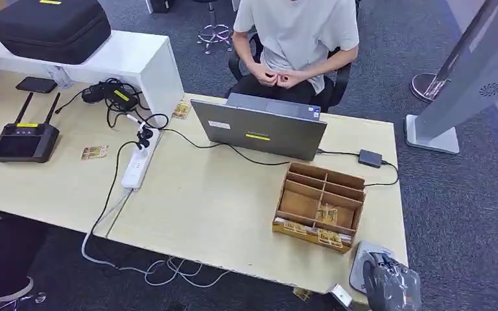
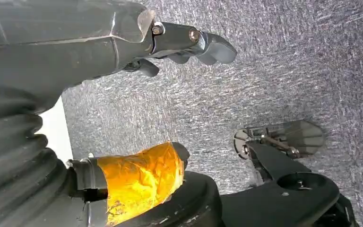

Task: Pass the card to the sensor for recognition and then transmit it.

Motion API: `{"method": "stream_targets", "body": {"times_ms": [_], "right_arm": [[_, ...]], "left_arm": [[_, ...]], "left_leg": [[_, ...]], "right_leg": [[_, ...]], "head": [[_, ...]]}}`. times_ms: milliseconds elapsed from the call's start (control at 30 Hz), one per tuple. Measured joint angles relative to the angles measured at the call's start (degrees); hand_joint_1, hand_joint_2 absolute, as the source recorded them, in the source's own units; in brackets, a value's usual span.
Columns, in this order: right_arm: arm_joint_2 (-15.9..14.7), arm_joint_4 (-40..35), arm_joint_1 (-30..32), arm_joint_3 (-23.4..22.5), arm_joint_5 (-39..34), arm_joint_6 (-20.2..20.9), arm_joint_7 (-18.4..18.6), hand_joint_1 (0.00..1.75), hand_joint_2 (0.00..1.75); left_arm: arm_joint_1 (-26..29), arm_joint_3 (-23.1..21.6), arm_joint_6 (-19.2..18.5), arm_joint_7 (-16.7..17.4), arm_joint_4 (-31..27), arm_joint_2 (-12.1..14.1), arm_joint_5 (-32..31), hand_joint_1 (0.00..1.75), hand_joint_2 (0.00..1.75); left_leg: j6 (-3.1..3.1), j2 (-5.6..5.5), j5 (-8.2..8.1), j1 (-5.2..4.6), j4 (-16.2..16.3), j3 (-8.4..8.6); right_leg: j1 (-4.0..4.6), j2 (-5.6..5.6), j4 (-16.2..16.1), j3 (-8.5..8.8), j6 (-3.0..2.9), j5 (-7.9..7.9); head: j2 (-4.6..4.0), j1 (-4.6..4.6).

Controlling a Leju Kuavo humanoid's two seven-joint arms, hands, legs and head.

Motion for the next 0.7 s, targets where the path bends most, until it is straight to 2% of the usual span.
{"method": "stream_targets", "body": {"times_ms": [300,433,533,700], "right_arm": [[0.98,1.55,-1.3,-1.03,0.04,-0.15,-1.2,1.75,1.75],[1.46,-0.46,-1.72,-1.0,-2.19,-0.17,-2.16,1.75,1.75],[1.13,-2.87,-3.73,0.94,-3.91,-0.17,1.88,1.75,1.75],[-1.61,-6.82,-8.61,6.4,-4.94,-0.11,8.23,1.75,1.75]], "left_arm": [[-0.01,0.44,-0.07,0.15,0.0,0.02,-0.57,0.0,1.75],[0.0,0.66,-0.37,0.68,0.0,0.24,-1.51,0.0,1.75],[-0.02,0.68,-0.96,0.7,0.0,0.5,-2.3,0.0,1.75],[-0.08,0.7,-1.77,0.7,0.0,0.72,-3.56,0.0,1.75]], "left_leg": [[0.0,0.0,0.01,0.0,0.0,0.06],[-0.02,0.0,0.04,-0.01,0.0,0.0],[-0.04,0.03,0.06,0.0,0.0,0.02],[-0.03,0.06,0.11,0.0,0.01,0.04]], "right_leg": [[0.0,0.01,0.0,0.06,0.01,0.02],[0.0,0.0,0.02,0.05,-0.01,0.04],[-0.01,0.04,0.03,0.03,-0.02,0.05],[-0.01,0.05,0.03,0.03,-0.04,0.08]], "head": [[0.0,-0.02],[0.0,-0.02],[0.0,0.0],[0.0,0.0]]}}
